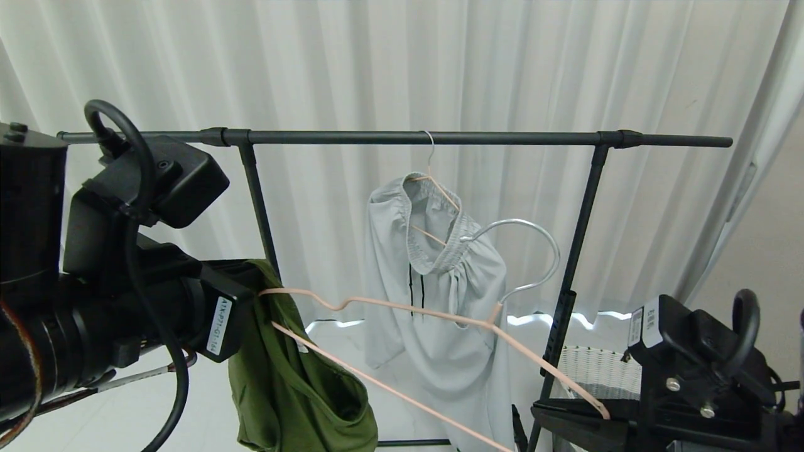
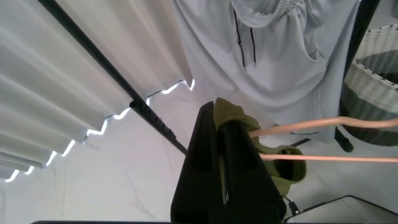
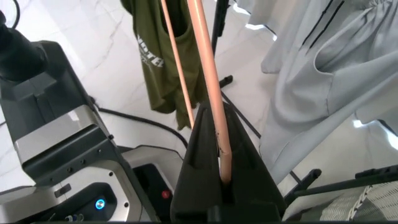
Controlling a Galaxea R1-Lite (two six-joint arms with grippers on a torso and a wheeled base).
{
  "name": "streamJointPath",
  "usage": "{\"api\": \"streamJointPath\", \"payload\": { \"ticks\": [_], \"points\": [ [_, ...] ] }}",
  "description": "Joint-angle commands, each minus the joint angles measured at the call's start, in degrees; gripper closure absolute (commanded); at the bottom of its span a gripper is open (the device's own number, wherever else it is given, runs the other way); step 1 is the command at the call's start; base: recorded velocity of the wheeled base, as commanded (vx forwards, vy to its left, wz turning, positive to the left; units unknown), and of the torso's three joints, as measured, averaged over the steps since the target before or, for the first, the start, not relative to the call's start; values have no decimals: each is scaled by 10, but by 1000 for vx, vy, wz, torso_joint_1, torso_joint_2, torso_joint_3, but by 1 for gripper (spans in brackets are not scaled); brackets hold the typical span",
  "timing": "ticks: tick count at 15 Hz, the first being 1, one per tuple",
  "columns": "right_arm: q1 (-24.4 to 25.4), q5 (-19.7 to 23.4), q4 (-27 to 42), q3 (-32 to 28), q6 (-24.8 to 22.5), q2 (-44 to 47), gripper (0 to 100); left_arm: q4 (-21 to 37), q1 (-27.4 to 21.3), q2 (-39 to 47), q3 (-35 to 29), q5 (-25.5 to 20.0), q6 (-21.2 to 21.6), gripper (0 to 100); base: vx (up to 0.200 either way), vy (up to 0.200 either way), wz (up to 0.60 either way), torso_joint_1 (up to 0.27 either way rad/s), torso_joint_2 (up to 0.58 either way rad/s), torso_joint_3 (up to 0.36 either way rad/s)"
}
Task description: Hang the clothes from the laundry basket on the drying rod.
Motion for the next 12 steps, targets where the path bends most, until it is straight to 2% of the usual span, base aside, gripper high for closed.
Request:
{"api": "streamJointPath", "payload": {
  "ticks": [1, 7, 8, 12],
  "points": [
    [1, 1, -1, 0, -1, 17, 100, 0, -20, -9, 1, -1, 0, 100, 0, 0, 0, 0, 0, 0],
    [28, 5, -3, 0, 1, 63, 100, 0, -80, -15, 6, -2, 0, 100, 0, 0, 0, 0, 0, 0],
    [36, 6, -22, 0, 1, 75, 100, 0, -90, -16, 5, -5, 1, 100, 0, 0, 0, 0, 0, 0],
    [43, 5, -40, 2, 2, 92, 100, 0, -105, -24, 11, -4, 2, 100, 0, 0, 0, 0, 0, 0]
  ]
}}
